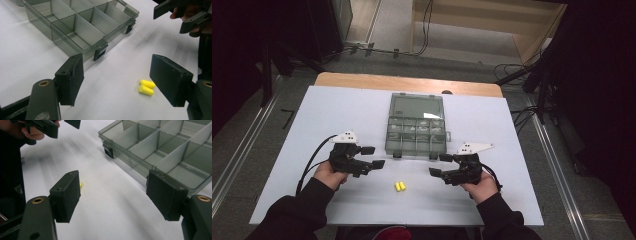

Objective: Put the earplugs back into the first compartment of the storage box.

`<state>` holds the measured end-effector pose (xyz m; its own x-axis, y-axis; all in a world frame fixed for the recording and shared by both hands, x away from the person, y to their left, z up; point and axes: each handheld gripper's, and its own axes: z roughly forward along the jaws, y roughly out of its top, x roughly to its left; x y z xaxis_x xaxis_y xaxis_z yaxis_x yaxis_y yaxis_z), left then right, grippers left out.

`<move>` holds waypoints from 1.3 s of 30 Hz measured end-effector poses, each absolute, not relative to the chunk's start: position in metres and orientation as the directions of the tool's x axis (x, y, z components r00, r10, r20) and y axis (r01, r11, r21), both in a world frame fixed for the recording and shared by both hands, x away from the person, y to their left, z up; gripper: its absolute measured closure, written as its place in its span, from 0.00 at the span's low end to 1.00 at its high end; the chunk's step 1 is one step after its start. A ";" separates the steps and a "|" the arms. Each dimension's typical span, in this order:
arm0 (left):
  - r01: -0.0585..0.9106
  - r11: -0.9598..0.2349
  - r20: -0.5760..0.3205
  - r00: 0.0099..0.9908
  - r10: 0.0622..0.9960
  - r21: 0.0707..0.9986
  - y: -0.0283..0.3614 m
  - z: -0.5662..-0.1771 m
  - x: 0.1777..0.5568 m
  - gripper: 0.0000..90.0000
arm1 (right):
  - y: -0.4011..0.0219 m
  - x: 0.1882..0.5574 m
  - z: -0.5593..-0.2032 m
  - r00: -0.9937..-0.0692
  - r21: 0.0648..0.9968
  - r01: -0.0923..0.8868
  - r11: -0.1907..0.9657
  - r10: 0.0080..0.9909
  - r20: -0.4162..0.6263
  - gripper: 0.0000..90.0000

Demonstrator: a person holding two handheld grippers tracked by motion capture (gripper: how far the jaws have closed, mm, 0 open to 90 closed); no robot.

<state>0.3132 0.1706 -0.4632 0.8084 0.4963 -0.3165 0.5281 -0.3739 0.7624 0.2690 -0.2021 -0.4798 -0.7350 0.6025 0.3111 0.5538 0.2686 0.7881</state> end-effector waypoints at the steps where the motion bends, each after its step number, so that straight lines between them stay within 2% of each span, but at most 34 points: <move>1: 0.525 -0.378 -0.311 0.810 0.497 0.763 0.171 -0.463 0.312 0.31 | -0.202 0.268 -0.480 -0.736 0.789 0.552 0.270 0.603 0.308 0.29; 16: 0.525 -0.398 -0.310 0.815 0.489 0.752 0.184 -0.469 0.288 0.31 | -0.189 0.257 -0.482 -0.753 0.771 0.555 0.311 0.581 0.308 0.29; 29: 0.534 -0.416 -0.299 0.807 0.509 0.736 0.193 -0.471 0.280 0.31 | -0.173 0.260 -0.483 -0.775 0.759 0.547 0.354 0.558 0.297 0.29; 39: 0.564 -0.392 -0.327 0.786 0.525 0.727 0.203 -0.473 0.275 0.30 | -0.156 0.265 -0.484 -0.794 0.750 0.538 0.385 0.529 0.298 0.28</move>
